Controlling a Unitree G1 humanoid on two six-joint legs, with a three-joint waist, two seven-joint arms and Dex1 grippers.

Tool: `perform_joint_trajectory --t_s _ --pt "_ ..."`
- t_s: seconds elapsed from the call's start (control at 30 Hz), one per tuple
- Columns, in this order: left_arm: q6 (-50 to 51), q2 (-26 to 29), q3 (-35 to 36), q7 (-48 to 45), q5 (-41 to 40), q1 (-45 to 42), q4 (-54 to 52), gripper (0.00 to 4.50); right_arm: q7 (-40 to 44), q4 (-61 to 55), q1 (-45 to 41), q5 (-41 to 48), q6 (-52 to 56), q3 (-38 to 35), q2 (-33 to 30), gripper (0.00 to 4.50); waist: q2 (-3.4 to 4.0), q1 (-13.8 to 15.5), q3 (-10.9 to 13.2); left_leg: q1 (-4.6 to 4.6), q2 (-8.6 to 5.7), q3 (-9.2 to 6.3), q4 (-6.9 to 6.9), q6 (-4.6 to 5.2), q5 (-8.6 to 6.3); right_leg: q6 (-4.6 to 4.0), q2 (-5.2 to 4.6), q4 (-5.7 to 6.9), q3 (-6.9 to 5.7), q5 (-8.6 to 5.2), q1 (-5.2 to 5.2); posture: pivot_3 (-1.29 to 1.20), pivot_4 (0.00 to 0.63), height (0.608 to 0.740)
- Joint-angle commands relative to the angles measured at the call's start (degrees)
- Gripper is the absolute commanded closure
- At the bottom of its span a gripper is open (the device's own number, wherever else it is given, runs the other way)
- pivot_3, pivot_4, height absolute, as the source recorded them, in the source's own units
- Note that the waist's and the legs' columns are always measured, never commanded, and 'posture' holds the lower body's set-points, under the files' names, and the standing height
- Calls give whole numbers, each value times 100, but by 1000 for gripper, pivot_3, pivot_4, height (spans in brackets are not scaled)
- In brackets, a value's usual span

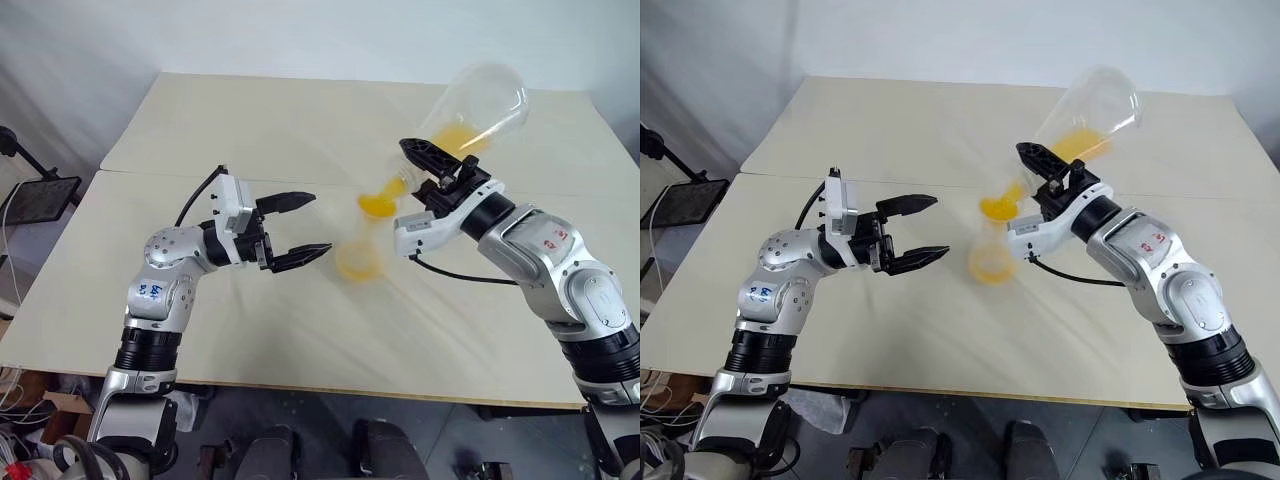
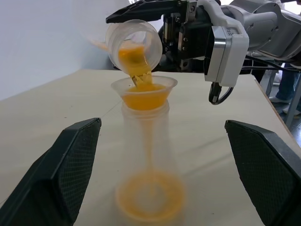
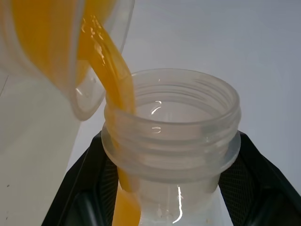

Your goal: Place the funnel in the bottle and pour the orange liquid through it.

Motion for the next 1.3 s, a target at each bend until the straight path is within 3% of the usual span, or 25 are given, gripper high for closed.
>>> perform_joint_trajectory --t_s 0.03,0.53,1.3 --pt "-76 3 31 17 -31 -69 -103 0 -117 -170 -57 67 -4 -314 -81 2060 0 0 0 0 0 0 0 0 0 0 0 0 0 0 0 0 150 740" --pt "-51 21 33 20 -45 -69 -121 0 -57 -240 23 347 86 -414 37 2060 0 0 0 0 0 0 1 0 0 0 0 1 1 0 0 0 150 740" --pt "-50 15 42 32 -53 -53 -128 0 -123 -204 19 71 -73 -332 5 2060 0 0 0 0 0 1 2 0 0 0 1 2 2 0 0 0 150 740"
